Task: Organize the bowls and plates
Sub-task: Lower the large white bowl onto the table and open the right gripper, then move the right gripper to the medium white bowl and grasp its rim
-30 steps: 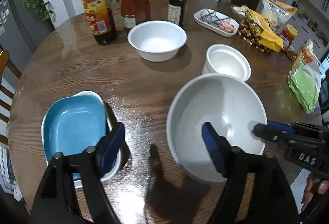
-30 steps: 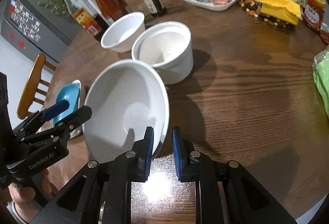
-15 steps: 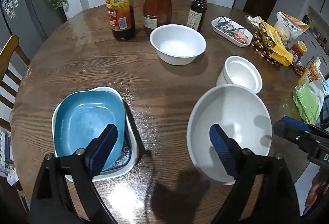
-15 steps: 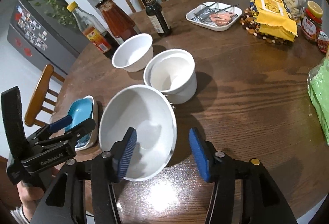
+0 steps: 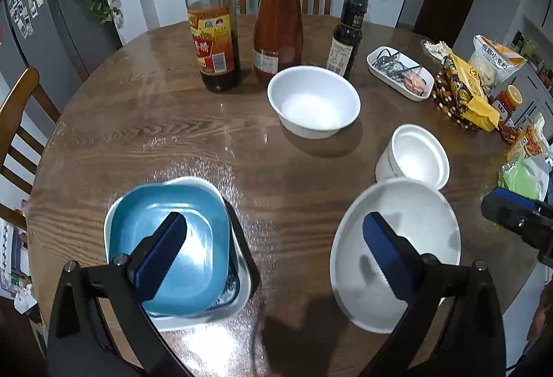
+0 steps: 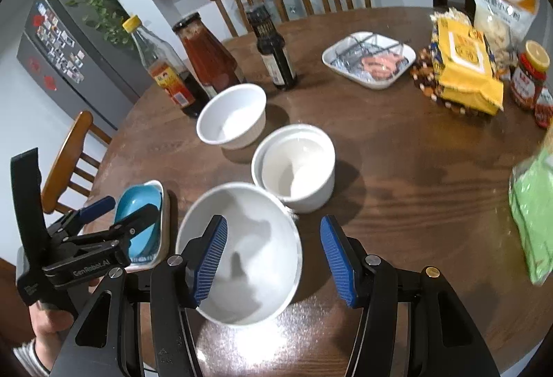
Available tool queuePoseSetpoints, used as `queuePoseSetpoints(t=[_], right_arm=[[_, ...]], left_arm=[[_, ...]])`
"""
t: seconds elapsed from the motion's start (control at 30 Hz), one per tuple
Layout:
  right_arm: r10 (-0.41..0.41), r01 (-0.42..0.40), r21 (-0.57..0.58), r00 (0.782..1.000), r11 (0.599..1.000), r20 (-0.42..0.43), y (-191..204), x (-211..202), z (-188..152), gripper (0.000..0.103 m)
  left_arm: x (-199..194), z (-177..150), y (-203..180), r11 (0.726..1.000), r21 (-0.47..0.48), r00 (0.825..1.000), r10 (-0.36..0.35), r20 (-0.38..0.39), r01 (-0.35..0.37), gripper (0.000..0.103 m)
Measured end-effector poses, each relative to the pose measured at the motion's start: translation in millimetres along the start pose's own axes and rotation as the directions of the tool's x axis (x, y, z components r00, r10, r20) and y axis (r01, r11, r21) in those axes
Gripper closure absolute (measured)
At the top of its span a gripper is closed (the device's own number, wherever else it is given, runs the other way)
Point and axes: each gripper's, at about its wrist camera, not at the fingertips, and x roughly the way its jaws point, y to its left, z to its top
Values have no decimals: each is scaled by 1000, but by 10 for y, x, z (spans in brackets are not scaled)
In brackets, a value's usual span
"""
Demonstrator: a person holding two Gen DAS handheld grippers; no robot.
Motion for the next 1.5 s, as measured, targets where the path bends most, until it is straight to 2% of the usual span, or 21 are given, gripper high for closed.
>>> queuePoseSetpoints(t=[0.37, 0.5, 0.63, 0.73, 0.97, 1.23, 1.3, 1.4, 1.43, 1.5], right_arm=[[0, 4, -71, 998, 997, 58, 139, -53, 572, 45], [42, -37, -78, 998, 996, 55, 198, 4, 758, 43], [47, -41, -92, 997, 995, 62, 268, 93, 953, 41], [57, -52, -83, 997, 995, 57, 286, 226, 1093, 33], [67, -68, -9, 995, 998, -69, 202, 889, 1197, 32], [31, -32, -7, 988, 999, -154, 179, 1401, 1229, 32], [25, -27, -6, 985, 1000, -171, 176, 1495, 1224, 32], [11, -15, -19, 983, 1000, -183, 162, 1587, 1202, 32], [10, -14, -23, 982, 1000, -187, 159, 1611, 1201, 36], [10, -16, -29, 980, 999, -198, 157, 1661, 1189, 43]], left_arm=[[-87, 424, -90, 999, 38, 997, -7, 74, 4, 1], [-78, 563, -94, 1000, 29, 997, -11, 82, 9, 1], [14, 733, -97, 999, 36, 997, -5, 81, 2, 1], [207, 865, -24, 1000, 6, 999, -3, 48, 3, 1], [704, 905, 199, 992, -126, 997, -22, -73, 13, 1], [1012, 945, 97, 998, -62, 995, 10, -95, -16, 2], [1095, 945, 100, 998, -63, 994, 2, -107, -8, 7], [1211, 945, 120, 997, -72, 991, -17, -129, 7, 21], [1243, 939, 124, 997, -74, 991, -20, -136, 10, 26], [1274, 933, 127, 997, -73, 990, -20, -139, 10, 30]])
